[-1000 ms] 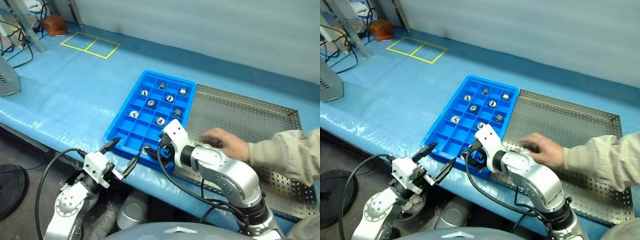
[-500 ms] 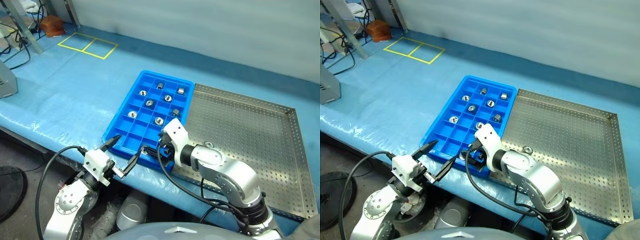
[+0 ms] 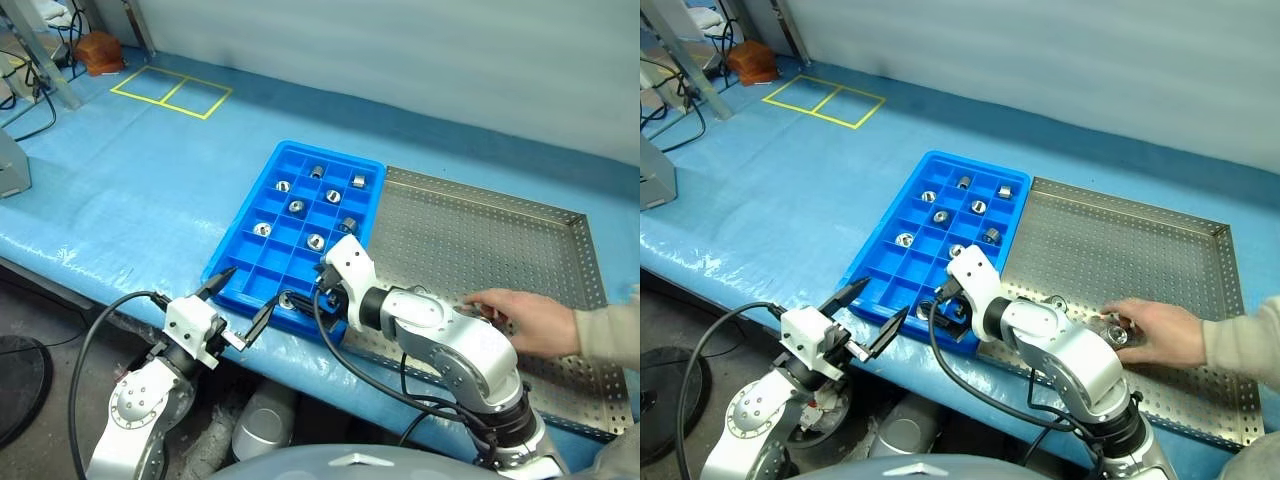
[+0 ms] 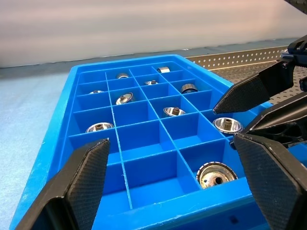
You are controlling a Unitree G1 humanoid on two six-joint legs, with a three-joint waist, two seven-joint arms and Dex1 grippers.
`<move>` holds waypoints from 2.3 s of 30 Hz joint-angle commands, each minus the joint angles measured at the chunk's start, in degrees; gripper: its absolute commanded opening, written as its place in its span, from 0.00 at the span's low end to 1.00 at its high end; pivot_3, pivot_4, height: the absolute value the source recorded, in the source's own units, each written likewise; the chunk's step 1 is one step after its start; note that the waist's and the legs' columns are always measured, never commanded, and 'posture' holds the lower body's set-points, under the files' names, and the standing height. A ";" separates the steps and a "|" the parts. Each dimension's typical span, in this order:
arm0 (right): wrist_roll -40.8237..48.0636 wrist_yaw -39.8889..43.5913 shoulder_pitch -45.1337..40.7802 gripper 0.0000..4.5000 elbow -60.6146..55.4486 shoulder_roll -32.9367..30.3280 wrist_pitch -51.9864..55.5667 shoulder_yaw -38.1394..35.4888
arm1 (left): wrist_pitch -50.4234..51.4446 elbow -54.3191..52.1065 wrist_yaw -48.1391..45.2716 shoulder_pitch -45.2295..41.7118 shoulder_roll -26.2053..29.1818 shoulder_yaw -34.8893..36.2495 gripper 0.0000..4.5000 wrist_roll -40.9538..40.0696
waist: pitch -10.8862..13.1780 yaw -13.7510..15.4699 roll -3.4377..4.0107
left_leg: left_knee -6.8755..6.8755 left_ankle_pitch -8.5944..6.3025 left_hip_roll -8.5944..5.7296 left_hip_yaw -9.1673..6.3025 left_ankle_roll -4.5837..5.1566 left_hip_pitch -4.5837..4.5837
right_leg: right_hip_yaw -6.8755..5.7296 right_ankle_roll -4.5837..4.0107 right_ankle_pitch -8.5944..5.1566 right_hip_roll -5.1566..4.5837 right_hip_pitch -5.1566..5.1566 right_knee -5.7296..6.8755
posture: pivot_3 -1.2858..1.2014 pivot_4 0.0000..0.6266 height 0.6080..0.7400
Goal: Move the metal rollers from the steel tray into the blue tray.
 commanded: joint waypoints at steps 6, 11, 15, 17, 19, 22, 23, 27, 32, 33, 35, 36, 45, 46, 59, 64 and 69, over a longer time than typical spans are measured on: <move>0.00 0.76 -1.25 0.87 -1.29 0.39 -1.90 -0.24 | -1.05 -2.89 0.47 -0.27 -0.31 0.37 1.00 -0.12 | 0.00 0.02 0.00 | 0.00 0.00 0.00 0.00 0.00 0.00 | 0.00 0.00 0.00 0.00 0.01 0.00 | 0.69 0.24 1.00; 0.04 0.88 -1.17 0.87 -1.31 0.19 -1.99 -0.05 | -1.54 -2.98 0.36 0.02 -0.72 0.32 1.00 -0.88 | 0.00 0.05 0.00 | 0.00 0.00 0.00 0.00 0.00 -0.01 | 0.00 0.00 0.00 0.00 0.01 0.00 | 0.70 0.24 1.00; 0.08 1.02 -1.43 0.87 -1.12 0.16 -2.28 -0.16 | -2.79 -3.33 0.55 -0.65 -2.05 1.14 1.00 -2.57 | 0.00 0.11 0.00 | 0.01 0.00 0.00 0.00 0.00 -0.01 | 0.00 0.00 0.00 0.00 0.02 0.00 | 0.70 0.24 1.00; 0.03 1.26 -1.62 0.87 -1.20 -0.08 -2.56 -0.25 | -2.70 -3.46 0.14 -1.08 -1.71 1.33 1.00 -2.51 | 0.00 0.11 0.00 | 0.01 0.00 0.00 -0.01 0.00 0.00 | 0.00 0.00 0.00 0.00 0.02 0.01 | 0.70 0.24 1.00; -0.03 1.51 -1.81 0.87 -1.35 -0.37 -2.84 -0.44 | -2.64 -3.58 -0.10 -1.42 -1.26 1.47 1.00 -2.17 | 0.00 0.12 0.00 | 0.01 0.00 0.00 -0.02 0.00 0.00 | 0.00 0.00 0.00 0.01 0.02 0.02 | 0.70 0.24 1.00; 0.43 1.89 -2.11 0.87 -1.96 -0.70 -3.07 -2.26 | -2.22 -4.49 -0.70 -2.03 -0.28 2.32 1.00 -2.62 | -0.01 0.11 0.00 | 0.01 0.00 0.00 -0.01 0.00 -0.01 | 0.00 0.00 0.00 0.01 0.03 0.01 | 0.70 0.24 1.00; 0.63 2.26 -2.25 0.87 -2.31 -1.13 -3.23 -3.01 | -1.54 -5.16 -0.92 -2.35 0.41 2.81 1.00 -3.11 | -0.01 0.13 0.00 | 0.01 0.00 0.00 -0.01 0.00 -0.01 | 0.00 0.00 0.01 0.01 0.04 0.01 | 0.70 0.24 1.00; 1.16 3.04 -2.38 0.87 -3.31 -2.49 -4.05 -5.85 | 0.70 -7.50 -1.36 -3.83 3.37 5.04 1.00 -3.77 | -0.01 0.21 -0.01 | 0.03 0.00 -0.01 -0.02 0.00 -0.01 | 0.00 0.00 0.01 0.01 0.06 0.01 | 0.69 0.24 1.00; 1.47 2.96 -1.94 0.87 -4.78 -3.56 -4.71 -9.64 | 3.37 -8.15 -1.68 -7.81 6.44 9.40 1.00 -6.22 | -0.01 -0.08 0.00 | 0.07 0.00 0.00 -0.04 0.00 -0.01 | -0.01 0.01 0.01 0.03 0.05 0.02 | 0.68 0.24 1.00; 1.48 2.93 -1.80 0.87 -5.20 -3.84 -4.85 -10.38 | 3.79 -7.99 -2.03 -8.74 6.98 10.22 1.00 -7.03 | -0.01 -0.14 0.00 | 0.08 0.00 0.00 -0.04 0.00 -0.01 | -0.01 0.01 0.01 0.03 0.06 0.03 | 0.67 0.24 1.00; 1.22 2.51 -1.02 0.87 -6.30 -4.48 -5.29 -12.35 | 5.44 -7.77 -3.29 -11.80 9.18 11.30 1.00 -8.28 | 0.00 -0.19 0.01 | 0.08 0.01 -0.01 -0.04 -0.01 -0.01 | -0.01 0.01 0.02 0.03 0.07 0.02 | 0.67 0.24 1.00; 1.20 2.30 -0.62 0.87 -6.80 -4.68 -5.44 -13.09 | 6.64 -7.90 -3.75 -13.35 10.14 11.45 1.00 -9.09 | 0.00 -0.22 0.01 | 0.09 0.01 -0.01 -0.05 -0.01 -0.02 | -0.01 0.01 0.02 0.03 0.07 0.02 | 0.66 0.24 1.00; 0.85 -0.88 3.46 0.87 -11.76 -5.06 -4.72 -17.63 | 15.35 -6.93 -6.12 -25.38 12.00 9.18 1.00 -15.49 | 0.00 -4.20 0.03 | 0.24 0.03 -0.03 -0.12 -0.03 0.02 | 0.00 0.10 0.08 0.06 0.34 0.02 | 0.62 0.24 1.00; 0.61 -1.57 4.29 0.87 -12.44 -5.02 -4.53 -18.10 | 15.73 -5.67 -6.27 -27.18 11.41 8.10 1.00 -15.21 | 0.01 -4.91 0.04 | 0.24 0.02 -0.03 -0.13 -0.03 0.08 | 0.01 0.10 0.08 0.06 0.39 0.01 | 0.61 0.24 1.00; -3.14 -9.65 17.48 0.87 -20.55 -3.34 -6.42 -20.89 | 23.10 19.44 -14.99 -48.95 5.12 -8.70 1.00 -7.99 | 0.04 -17.05 0.08 | 0.55 0.02 -0.09 -0.30 0.09 0.21 | 0.15 0.11 0.18 0.08 0.74 0.01 | 0.53 0.24 1.00; -4.96 -12.27 22.68 0.87 -22.05 -1.17 -7.70 -20.53 | 22.61 31.19 -20.53 -58.35 2.58 -14.21 1.00 -3.01 | 0.04 -20.07 0.09 | 0.55 0.02 -0.07 -0.29 0.09 0.30 | 0.22 0.16 0.14 0.13 0.73 0.13 | 0.52 0.24 1.00; -6.30 -13.84 24.72 0.87 -22.56 0.76 -9.10 -19.85 | 20.09 40.52 -27.70 -65.11 1.75 -18.85 1.00 1.57 | 0.04 -21.64 0.08 | 0.58 0.01 -0.08 -0.23 0.13 0.42 | 0.48 0.22 0.17 0.12 0.73 0.19 | 0.50 0.24 1.00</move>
